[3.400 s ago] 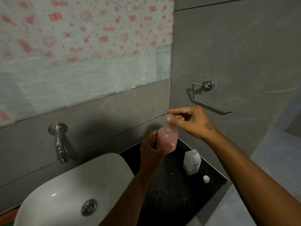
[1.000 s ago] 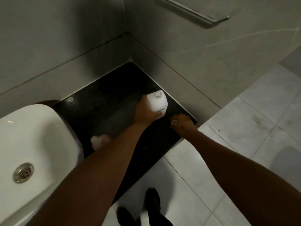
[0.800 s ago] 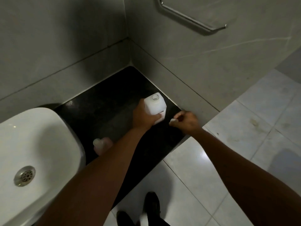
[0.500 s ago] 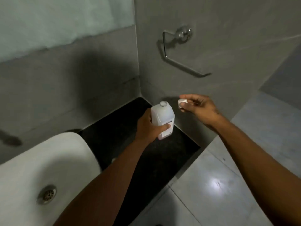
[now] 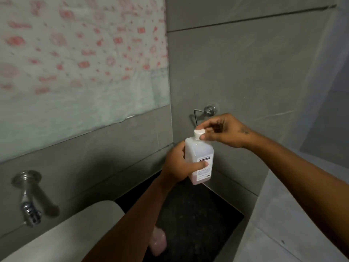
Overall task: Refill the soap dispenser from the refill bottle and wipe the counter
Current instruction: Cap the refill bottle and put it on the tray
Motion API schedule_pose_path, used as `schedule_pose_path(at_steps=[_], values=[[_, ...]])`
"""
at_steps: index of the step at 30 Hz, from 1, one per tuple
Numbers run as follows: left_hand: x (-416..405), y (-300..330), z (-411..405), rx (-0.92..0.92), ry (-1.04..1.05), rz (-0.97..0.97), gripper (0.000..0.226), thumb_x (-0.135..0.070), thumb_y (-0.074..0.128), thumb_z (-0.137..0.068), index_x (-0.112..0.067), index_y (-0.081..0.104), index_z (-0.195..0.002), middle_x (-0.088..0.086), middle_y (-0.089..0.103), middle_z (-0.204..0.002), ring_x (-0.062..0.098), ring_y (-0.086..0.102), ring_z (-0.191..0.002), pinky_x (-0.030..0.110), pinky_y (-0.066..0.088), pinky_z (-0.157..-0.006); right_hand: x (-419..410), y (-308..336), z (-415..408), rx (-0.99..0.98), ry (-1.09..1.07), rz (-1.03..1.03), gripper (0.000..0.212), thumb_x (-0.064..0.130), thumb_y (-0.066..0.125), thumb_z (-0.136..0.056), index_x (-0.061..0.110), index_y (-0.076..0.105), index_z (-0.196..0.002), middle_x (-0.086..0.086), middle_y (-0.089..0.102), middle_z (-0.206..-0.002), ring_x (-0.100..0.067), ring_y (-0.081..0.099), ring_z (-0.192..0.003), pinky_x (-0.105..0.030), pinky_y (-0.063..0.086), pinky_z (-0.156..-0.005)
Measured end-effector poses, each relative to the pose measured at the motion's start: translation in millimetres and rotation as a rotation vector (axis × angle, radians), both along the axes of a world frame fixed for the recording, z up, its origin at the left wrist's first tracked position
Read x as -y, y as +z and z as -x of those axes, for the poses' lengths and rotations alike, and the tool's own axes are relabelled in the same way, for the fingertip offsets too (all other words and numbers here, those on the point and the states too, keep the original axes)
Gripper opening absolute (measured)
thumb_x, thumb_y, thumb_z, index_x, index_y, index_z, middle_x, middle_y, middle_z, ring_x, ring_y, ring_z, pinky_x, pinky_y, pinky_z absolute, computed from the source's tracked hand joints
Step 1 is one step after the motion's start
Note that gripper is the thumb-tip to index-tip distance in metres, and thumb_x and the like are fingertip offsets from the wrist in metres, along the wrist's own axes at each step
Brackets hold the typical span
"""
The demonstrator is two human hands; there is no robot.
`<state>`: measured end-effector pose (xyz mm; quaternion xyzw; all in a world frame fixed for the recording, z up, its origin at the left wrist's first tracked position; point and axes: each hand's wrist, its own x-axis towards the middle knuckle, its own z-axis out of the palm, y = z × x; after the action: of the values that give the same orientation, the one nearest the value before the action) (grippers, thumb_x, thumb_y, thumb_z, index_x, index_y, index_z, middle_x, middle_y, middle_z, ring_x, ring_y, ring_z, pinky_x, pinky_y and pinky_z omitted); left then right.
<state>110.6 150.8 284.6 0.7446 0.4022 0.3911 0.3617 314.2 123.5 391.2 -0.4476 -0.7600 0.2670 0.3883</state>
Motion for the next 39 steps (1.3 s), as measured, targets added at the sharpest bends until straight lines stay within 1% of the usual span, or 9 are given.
schedule_pose_path(at_steps=[5,9,13,17,20,23,26,33,39], values=[[5,0,4,-0.042,-0.038,-0.031,0.070,-0.038,0.093,-0.067,-0.025,0.059,-0.127,-0.007,0.073,-0.119,0.011,0.073,-0.100,0.035,0.064,-0.085,9,33,8,0.557,0.067,-0.033,0.037,0.014,0.073,-0.087,0.020,0.068,-0.122,0.024,0.065,-0.104,0.012,0.062,-0.094,-0.006,0.048,-0.081],[11,-2,2,-0.023,-0.025,-0.014,0.070,-0.040,0.094,-0.064,-0.026,0.059,-0.123,-0.008,0.073,-0.117,0.008,0.073,-0.099,0.035,0.065,-0.083,10,42,21,0.803,-0.004,-0.072,0.009,0.038,0.072,-0.087,0.036,0.063,-0.084,0.019,0.060,-0.074,0.004,0.059,-0.066,-0.015,0.040,-0.062],[17,-3,2,-0.022,-0.019,0.013,0.068,-0.042,0.094,-0.060,-0.037,0.057,-0.117,-0.021,0.070,-0.101,-0.013,0.067,-0.088,0.008,0.055,-0.065,7,39,28,0.947,-0.127,-0.163,0.045,0.064,0.062,-0.082,0.025,0.056,-0.060,0.007,0.056,-0.057,-0.012,0.055,-0.056,-0.020,0.034,-0.051],[20,-4,4,0.001,0.017,0.037,0.069,-0.042,0.095,-0.059,-0.033,0.058,-0.117,-0.021,0.068,-0.101,-0.010,0.067,-0.086,0.005,0.051,-0.060,13,43,28,0.919,-0.277,0.076,0.094,0.098,0.028,-0.065,0.014,0.067,-0.055,-0.002,0.066,-0.049,-0.019,0.068,-0.052,-0.030,0.055,-0.059],[19,-3,7,0.000,0.025,0.043,0.067,-0.041,0.095,-0.059,-0.036,0.057,-0.114,-0.023,0.068,-0.096,-0.015,0.065,-0.084,0.004,0.050,-0.058,11,47,25,0.835,-0.240,0.114,0.066,0.083,0.055,-0.070,0.022,0.072,-0.088,0.002,0.072,-0.073,-0.015,0.071,-0.062,-0.028,0.056,-0.055],[19,-2,10,-0.002,0.014,0.060,0.065,-0.041,0.095,-0.060,-0.039,0.056,-0.112,-0.024,0.067,-0.096,-0.020,0.063,-0.085,0.005,0.051,-0.057,13,45,27,0.684,-0.054,0.196,0.046,0.033,0.079,-0.080,0.026,0.062,-0.123,0.006,0.066,-0.098,-0.013,0.069,-0.078,-0.020,0.054,-0.052],[20,-2,10,0.004,0.014,0.062,0.064,-0.042,0.095,-0.058,-0.042,0.056,-0.108,-0.023,0.068,-0.097,-0.019,0.064,-0.086,0.005,0.051,-0.057,13,41,34,0.786,-0.108,0.052,0.035,0.049,0.078,-0.077,0.020,0.069,-0.096,0.004,0.065,-0.079,-0.014,0.065,-0.068,-0.027,0.055,-0.057],[19,-6,12,-0.014,0.013,0.058,0.067,-0.039,0.095,-0.062,-0.036,0.056,-0.116,-0.023,0.067,-0.099,-0.006,0.067,-0.085,0.009,0.056,-0.062,11,41,33,0.856,-0.141,0.034,0.041,0.061,0.070,-0.078,0.020,0.065,-0.084,0.004,0.065,-0.073,-0.011,0.061,-0.066,-0.024,0.045,-0.057],[14,-11,11,0.005,0.018,0.066,0.072,-0.038,0.095,-0.062,-0.029,0.059,-0.123,-0.011,0.073,-0.114,0.005,0.071,-0.096,0.029,0.063,-0.081,7,32,33,0.788,-0.089,-0.008,0.027,0.047,0.073,-0.082,0.024,0.067,-0.096,0.009,0.062,-0.076,-0.007,0.059,-0.067,-0.021,0.043,-0.061]])
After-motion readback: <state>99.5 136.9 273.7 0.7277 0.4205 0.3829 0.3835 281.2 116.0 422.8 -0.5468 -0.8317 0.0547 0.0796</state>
